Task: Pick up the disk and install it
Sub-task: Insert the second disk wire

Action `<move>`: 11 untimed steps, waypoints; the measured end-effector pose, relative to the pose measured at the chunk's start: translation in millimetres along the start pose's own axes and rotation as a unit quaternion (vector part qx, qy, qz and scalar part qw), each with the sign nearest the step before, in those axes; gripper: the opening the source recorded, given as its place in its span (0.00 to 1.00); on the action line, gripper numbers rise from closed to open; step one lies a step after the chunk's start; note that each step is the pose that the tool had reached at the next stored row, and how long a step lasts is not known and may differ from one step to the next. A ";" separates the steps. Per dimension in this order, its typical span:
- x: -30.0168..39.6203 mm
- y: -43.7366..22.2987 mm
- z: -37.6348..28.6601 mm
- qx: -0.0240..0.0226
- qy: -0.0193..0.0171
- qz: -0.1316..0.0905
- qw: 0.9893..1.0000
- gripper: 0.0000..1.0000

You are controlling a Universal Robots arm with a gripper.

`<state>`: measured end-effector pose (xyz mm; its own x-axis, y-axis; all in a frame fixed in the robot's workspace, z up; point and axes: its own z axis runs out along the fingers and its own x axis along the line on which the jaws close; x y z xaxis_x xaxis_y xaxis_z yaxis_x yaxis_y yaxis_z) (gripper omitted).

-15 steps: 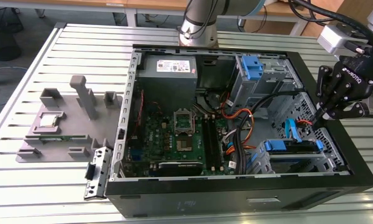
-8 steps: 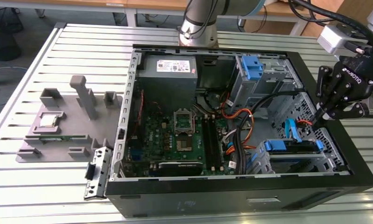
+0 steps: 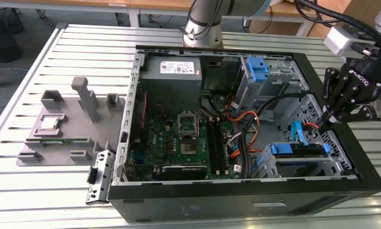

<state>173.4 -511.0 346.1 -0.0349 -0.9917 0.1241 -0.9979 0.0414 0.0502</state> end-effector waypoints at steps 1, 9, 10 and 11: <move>0.0 0.0 -0.3 0.000 0.000 0.000 1.000 0.11; 1.6 1.4 -12.5 0.001 -0.008 0.000 1.000 0.11; 1.8 1.6 -13.4 0.002 -0.008 0.000 1.000 0.11; 1.9 1.7 -13.8 0.002 -0.008 0.000 1.000 0.11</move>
<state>172.4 -511.0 360.1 -0.0354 -0.9935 0.1081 -0.9981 0.0406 0.0464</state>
